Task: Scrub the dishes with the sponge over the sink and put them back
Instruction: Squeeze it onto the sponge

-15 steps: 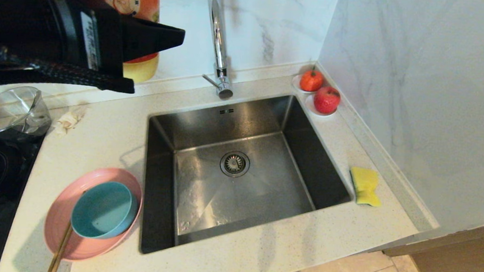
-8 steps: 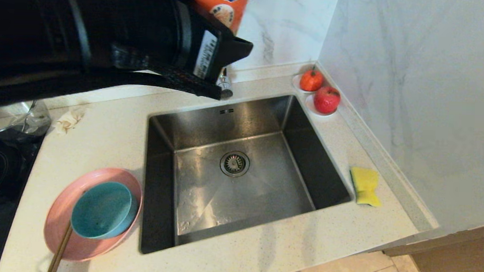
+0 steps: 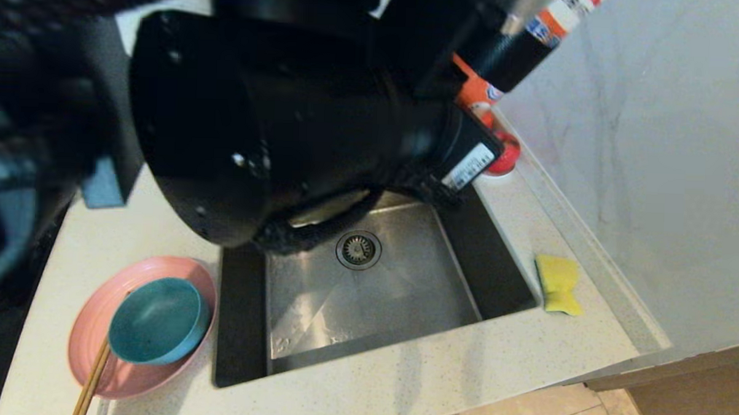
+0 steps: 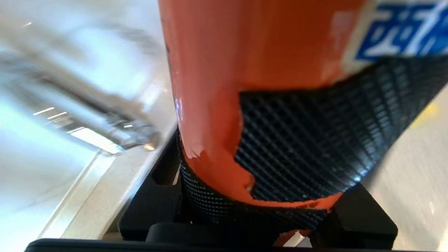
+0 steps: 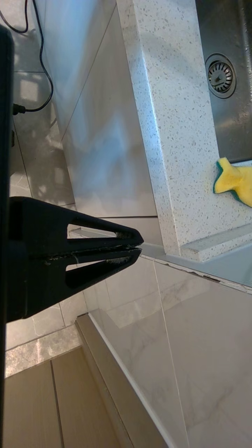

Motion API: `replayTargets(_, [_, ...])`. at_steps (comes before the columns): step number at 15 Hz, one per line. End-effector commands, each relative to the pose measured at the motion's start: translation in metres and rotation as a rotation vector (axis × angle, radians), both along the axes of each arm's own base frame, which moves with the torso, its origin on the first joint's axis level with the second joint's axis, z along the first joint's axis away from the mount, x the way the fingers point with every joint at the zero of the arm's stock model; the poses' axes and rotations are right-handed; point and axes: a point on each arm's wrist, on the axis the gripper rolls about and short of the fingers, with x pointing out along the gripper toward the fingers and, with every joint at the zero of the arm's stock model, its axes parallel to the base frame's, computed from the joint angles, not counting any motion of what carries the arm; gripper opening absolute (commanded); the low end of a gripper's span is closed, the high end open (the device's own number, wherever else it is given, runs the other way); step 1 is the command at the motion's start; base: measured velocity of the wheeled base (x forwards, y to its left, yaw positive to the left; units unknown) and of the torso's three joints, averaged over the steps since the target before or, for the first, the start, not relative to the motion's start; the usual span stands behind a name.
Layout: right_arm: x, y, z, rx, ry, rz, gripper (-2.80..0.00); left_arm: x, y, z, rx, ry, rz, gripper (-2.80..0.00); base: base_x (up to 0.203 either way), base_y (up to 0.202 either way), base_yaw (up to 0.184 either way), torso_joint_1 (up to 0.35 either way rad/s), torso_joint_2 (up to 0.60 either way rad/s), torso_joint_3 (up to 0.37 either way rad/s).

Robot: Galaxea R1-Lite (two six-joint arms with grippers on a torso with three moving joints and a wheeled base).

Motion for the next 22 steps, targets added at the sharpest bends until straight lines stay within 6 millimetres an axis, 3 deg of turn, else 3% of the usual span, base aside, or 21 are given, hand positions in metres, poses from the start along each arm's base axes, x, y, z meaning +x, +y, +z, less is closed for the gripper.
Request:
replayTargets(1, [0.000, 0.000, 0.000, 0.000, -0.001, 0.000, -2.80, 0.005, -0.017, -0.025, 0.125, 0.055, -0.006, -2.80, 0.000, 0.000, 0.000, 0.000, 0.00, 0.000])
replayTargets(14, [0.000, 0.000, 0.000, 0.000, 0.000, 0.000, -2.80, 0.032, -0.069, -0.096, 0.358, 0.116, -0.013, -2.80, 0.000, 0.000, 0.000, 0.000, 0.00, 0.000])
replayTargets(22, [0.000, 0.000, 0.000, 0.000, 0.000, 0.000, -2.80, 0.039, -0.082, -0.127, 0.500, 0.101, 0.003, -2.80, 0.000, 0.000, 0.000, 0.000, 0.00, 0.000])
